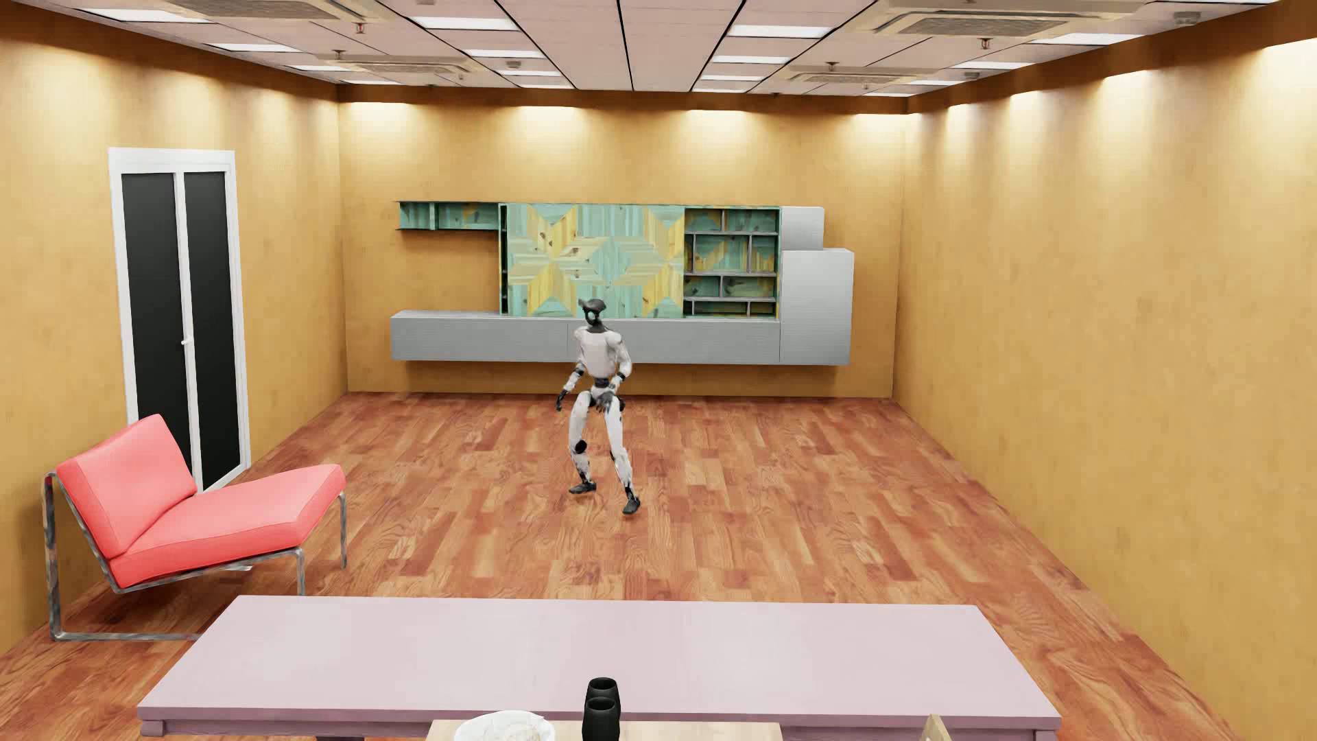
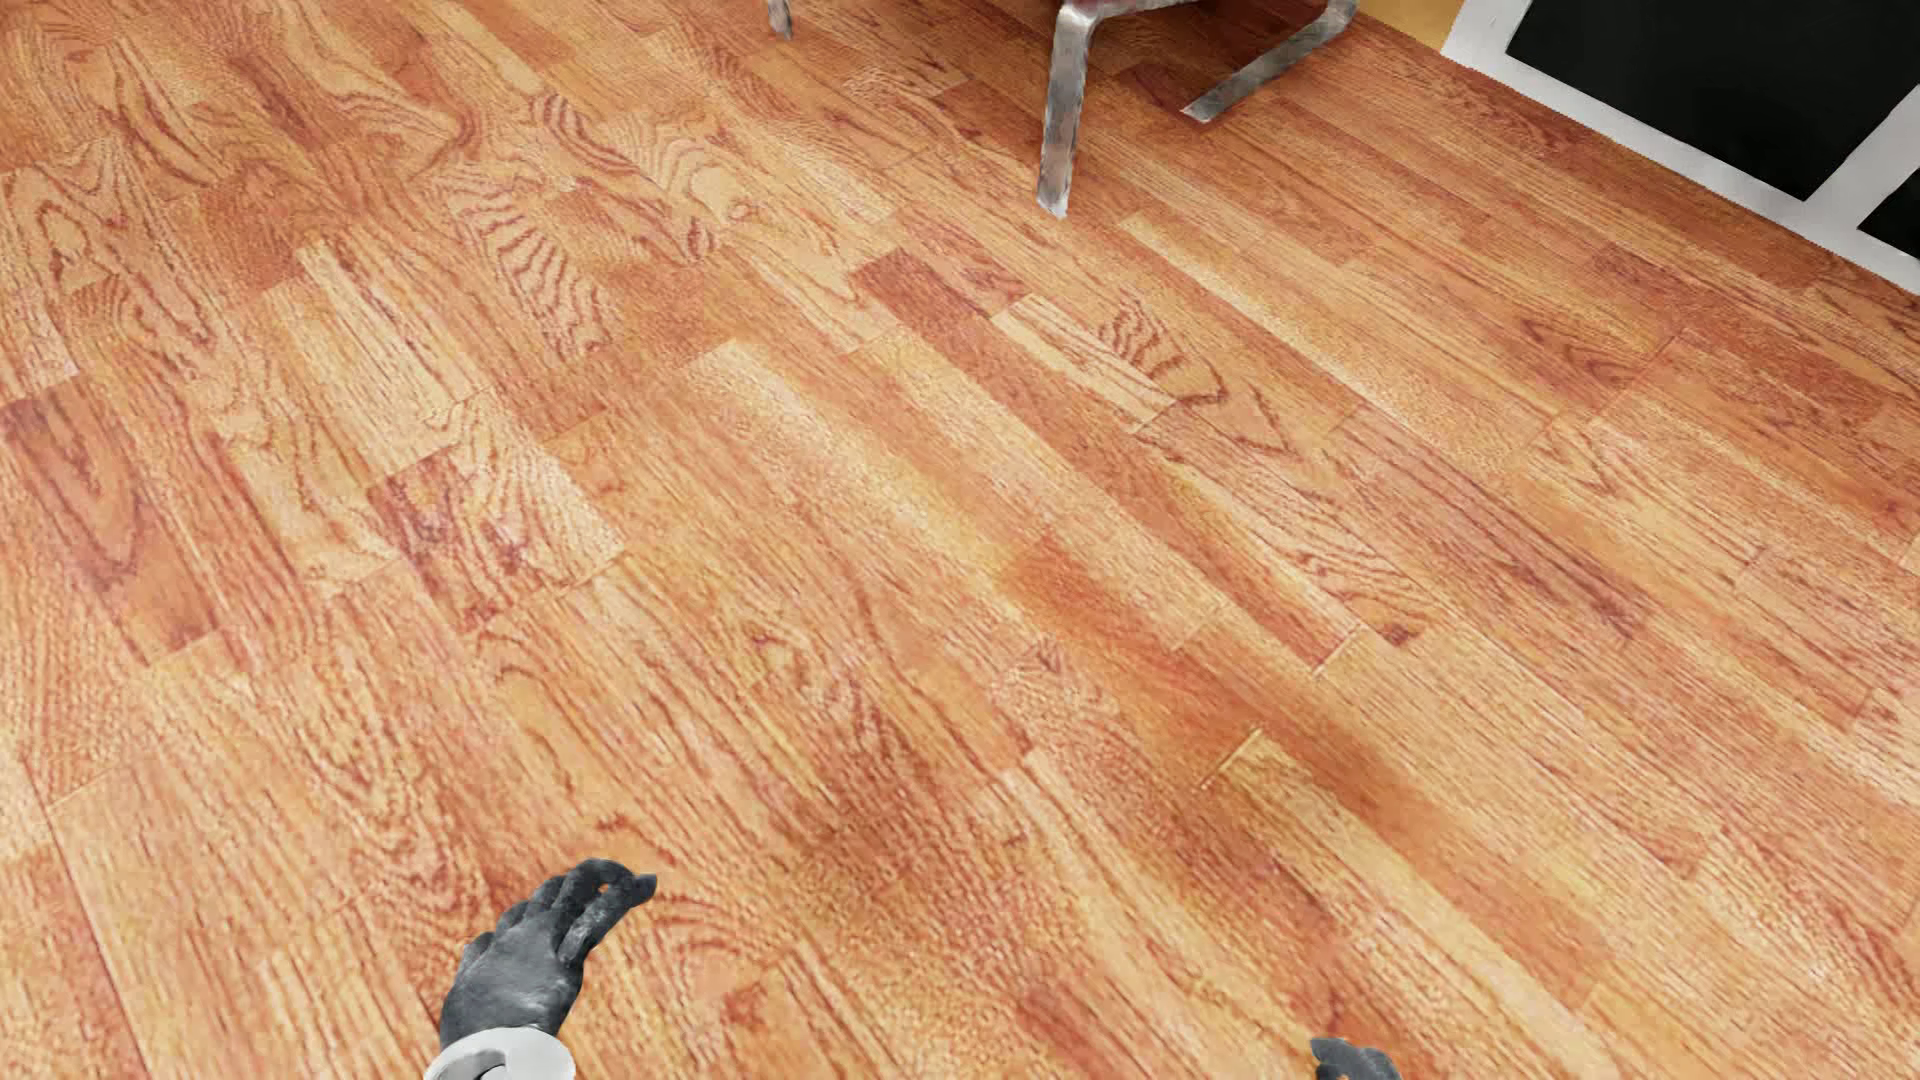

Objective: Approach the table

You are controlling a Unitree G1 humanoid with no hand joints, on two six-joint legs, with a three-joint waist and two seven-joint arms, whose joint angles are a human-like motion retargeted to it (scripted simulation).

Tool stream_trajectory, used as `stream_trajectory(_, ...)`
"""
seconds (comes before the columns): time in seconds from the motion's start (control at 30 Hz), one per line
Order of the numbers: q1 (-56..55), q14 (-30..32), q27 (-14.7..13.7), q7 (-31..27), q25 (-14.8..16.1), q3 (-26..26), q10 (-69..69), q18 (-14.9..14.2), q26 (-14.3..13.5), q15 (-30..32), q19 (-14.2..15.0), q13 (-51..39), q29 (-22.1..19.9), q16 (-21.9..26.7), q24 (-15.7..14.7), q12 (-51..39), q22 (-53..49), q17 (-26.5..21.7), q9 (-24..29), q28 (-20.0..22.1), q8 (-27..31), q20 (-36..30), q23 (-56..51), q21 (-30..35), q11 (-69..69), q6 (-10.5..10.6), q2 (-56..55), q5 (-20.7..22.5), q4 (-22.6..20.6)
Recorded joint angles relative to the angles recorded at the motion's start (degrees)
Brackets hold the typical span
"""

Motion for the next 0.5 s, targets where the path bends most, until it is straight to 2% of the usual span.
stream_trajectory(0.03, 0.6, -3.4, 1.6, 1.5, 0.3, 0.2, 3.4, 1.9, -0.1, 1.6, -0.1, 0.8, 1.0, 0.2, 1.2, -0.8, 2.5, -0.9, -0.2, -1.8, -0.4, -1.6, 2.7, -0.6, -3.6, 0.2, 2.3, 0.6, -0.9)
stream_trajectory(0.07, 2.2, -5.1, 2.8, 5.0, 0.1, 0.3, 4.5, 4.0, 0.0, 3.2, 0.0, 1.7, 2.5, -0.2, 1.1, -1.6, 5.0, -2.0, -0.5, -3.0, -0.8, -2.4, 4.9, -0.9, -7.4, 0.5, 4.7, 1.1, -1.1)
stream_trajectory(0.1, 4.8, -5.4, 3.5, 9.4, -0.4, 0.3, 2.2, 4.8, 0.7, 4.9, 0.3, 2.5, 4.0, -1.3, -0.6, -2.4, 7.7, -3.2, -0.9, -3.5, -1.0, -2.2, 6.5, -1.2, -11.4, 0.9, 7.1, 1.3, -0.6)
stream_trajectory(0.13, 7.6, -5.0, 4.0, 11.9, -0.8, 0.4, -0.8, 4.4, 1.9, 6.5, 0.7, 3.1, 5.0, -2.7, -3.3, -3.2, 11.0, -4.3, -1.3, -3.1, -0.7, -1.2, 7.7, -1.7, -15.1, 1.2, 9.3, 1.5, -0.8)
stream_trajectory(0.23, 12.2, -6.1, 4.5, 14.6, 0.1, 0.5, -4.4, 3.1, 7.6, 8.2, 2.0, 3.6, 4.0, -3.9, -10.5, -7.0, 26.4, -4.0, -2.1, -0.7, 0.9, 0.5, 8.5, -5.1, -19.4, 1.2, 12.3, 1.1, -1.9)
stream_trajectory(0.27, 12.4, -6.9, 4.2, 15.3, 0.8, 0.4, -4.3, 3.6, 9.7, 8.0, 2.5, 3.2, 3.7, -3.0, -11.4, -8.5, 32.5, -3.1, -2.3, -1.8, 1.5, -0.5, 8.2, -6.0, -19.2, 1.0, 12.0, 0.6, -2.3)
stream_trajectory(0.33, 10.7, -10.1, 2.5, 15.4, 1.2, 0.3, -0.7, 5.3, 11.8, 7.4, 3.9, 2.2, 4.2, 0.2, -10.4, -10.5, 42.4, -1.4, -2.6, -8.0, 2.2, -5.1, 7.0, -5.5, -18.7, 0.5, 11.2, -0.8, -2.7)
stream_trajectory(0.4, 5.9, -14.4, -0.2, 14.5, 0.7, 0.2, 8.1, 7.1, 9.9, 5.7, 5.6, 1.6, 4.6, 4.1, -8.8, -10.9, 45.3, -0.2, -2.5, -14.6, 1.1, -8.8, 5.3, -3.6, -17.8, 0.2, 10.9, -2.7, -2.0)
stream_trajectory(0.43, 3.3, -16.1, -1.3, 15.0, 0.7, 0.2, 13.0, 8.1, 8.7, 4.6, 6.6, 1.6, 4.4, 5.9, -8.7, -10.7, 43.8, 0.4, -2.4, -15.6, -0.1, -8.8, 4.5, -3.1, -16.7, 0.3, 10.8, -4.0, -1.4)
stream_trajectory(0.5, 1.2, -20.1, -1.8, 17.8, 1.2, 0.8, 18.4, 11.2, 6.8, 3.3, 7.6, 2.1, 3.7, 7.7, -8.9, -10.7, 36.8, 0.9, -2.3, -12.2, -3.4, -6.4, 2.7, -2.4, -14.1, 0.8, 11.3, -7.4, -2.0)
